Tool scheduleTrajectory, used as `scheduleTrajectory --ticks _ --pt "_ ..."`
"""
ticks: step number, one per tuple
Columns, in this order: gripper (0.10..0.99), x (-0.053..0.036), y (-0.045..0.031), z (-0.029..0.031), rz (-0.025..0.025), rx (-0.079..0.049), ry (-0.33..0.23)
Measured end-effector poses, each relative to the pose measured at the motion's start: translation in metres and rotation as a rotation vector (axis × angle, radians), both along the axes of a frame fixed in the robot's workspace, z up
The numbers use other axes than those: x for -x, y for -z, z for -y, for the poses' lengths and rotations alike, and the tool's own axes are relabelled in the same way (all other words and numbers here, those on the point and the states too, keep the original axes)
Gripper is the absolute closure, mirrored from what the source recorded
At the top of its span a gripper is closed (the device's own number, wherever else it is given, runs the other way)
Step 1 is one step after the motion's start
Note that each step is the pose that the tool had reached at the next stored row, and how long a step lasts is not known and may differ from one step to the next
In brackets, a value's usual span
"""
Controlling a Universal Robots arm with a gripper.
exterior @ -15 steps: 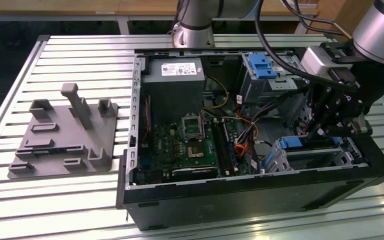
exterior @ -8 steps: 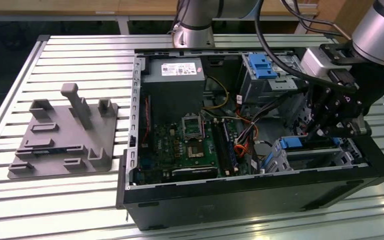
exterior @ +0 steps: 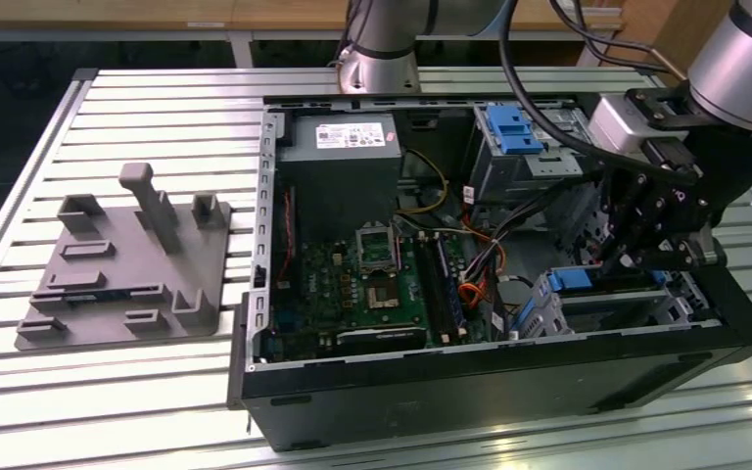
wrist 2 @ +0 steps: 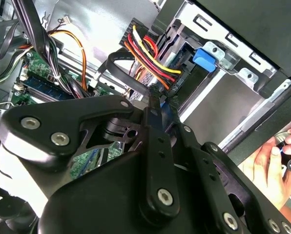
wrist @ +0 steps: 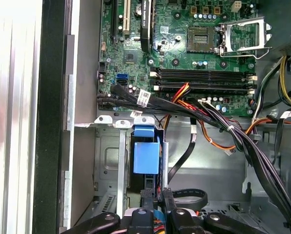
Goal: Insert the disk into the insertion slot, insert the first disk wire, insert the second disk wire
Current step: 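Insert the second disk wire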
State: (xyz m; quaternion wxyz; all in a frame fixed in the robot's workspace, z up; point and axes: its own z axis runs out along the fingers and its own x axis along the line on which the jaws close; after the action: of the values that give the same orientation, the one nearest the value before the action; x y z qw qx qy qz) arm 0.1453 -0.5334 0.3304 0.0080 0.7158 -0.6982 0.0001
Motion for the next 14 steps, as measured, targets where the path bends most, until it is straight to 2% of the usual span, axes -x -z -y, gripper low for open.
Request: scheduleTrajectory --ticks 11,14 --pt "0.878 -0.0002 0.002 0.0014 0.0001 -0.001 -0.013" --pt "0.698 -0.0002 -0.0024 0.0013 0.0001 -0.001 -0.013"
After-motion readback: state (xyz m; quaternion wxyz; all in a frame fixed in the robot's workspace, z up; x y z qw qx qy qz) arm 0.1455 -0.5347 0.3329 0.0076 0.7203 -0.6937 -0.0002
